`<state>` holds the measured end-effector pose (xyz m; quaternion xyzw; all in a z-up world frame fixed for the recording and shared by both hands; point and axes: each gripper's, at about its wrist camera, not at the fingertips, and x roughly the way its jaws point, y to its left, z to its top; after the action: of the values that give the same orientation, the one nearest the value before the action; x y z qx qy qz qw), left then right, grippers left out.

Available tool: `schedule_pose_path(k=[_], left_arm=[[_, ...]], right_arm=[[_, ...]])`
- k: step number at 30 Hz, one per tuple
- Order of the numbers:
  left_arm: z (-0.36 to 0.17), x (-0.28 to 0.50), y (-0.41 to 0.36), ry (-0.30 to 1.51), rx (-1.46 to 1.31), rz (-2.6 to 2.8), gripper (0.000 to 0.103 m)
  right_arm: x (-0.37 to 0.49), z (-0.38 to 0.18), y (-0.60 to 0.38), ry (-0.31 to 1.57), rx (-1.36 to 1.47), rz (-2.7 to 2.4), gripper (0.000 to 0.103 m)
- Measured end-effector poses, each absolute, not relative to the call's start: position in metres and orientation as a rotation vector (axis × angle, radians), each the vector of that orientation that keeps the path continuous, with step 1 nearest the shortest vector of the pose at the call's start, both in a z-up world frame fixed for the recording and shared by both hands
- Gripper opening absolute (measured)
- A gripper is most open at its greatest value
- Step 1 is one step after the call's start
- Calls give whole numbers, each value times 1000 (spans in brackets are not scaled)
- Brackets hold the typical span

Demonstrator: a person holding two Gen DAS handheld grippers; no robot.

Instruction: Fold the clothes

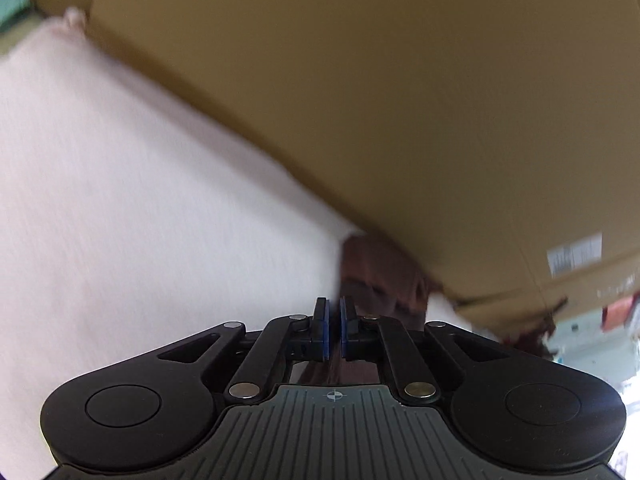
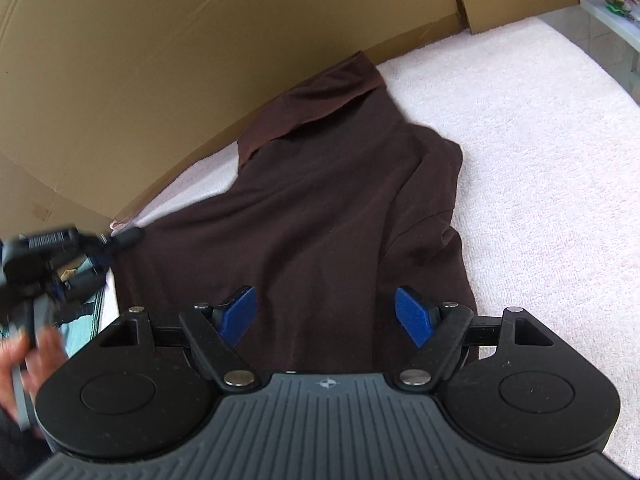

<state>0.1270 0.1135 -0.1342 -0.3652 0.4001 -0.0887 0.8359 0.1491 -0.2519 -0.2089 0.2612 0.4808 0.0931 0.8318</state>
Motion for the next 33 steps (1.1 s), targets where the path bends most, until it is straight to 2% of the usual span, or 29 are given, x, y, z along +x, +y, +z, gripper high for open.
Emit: schedule_pose_path(k=[3, 7, 9, 11, 12, 14, 17, 27, 31, 33], left_arm=[[-105, 151, 138, 779, -771, -164, 0], [-107, 159, 122, 864, -702, -201, 0], [-109, 162, 113, 911, -664, -222, 25], [-121, 159, 100, 973, -637, -238, 34], [-136, 153, 90, 1020, -635, -242, 45], [-166, 140, 74, 1106, -636, -243, 57], [-199, 122, 58, 1189, -646, -223, 63], [-204, 97, 55, 1174, -644, -170, 89], [-203, 88, 68, 1169, -648, -127, 91], [-203, 85, 71, 1177, -637, -87, 98]], right_arm=[[149, -207, -255, 1014, 558, 194, 80], [151, -209, -259, 1012, 562, 190, 80], [153, -210, -260, 1011, 568, 186, 80], [154, -212, -260, 1011, 573, 181, 80], [155, -213, -260, 1011, 574, 176, 80], [156, -213, -261, 1008, 577, 163, 80], [156, -214, -267, 1004, 576, 134, 80], [160, -226, -287, 1018, 604, 71, 78], [162, -231, -289, 1025, 615, 67, 78], [162, -235, -292, 1031, 625, 51, 78]])
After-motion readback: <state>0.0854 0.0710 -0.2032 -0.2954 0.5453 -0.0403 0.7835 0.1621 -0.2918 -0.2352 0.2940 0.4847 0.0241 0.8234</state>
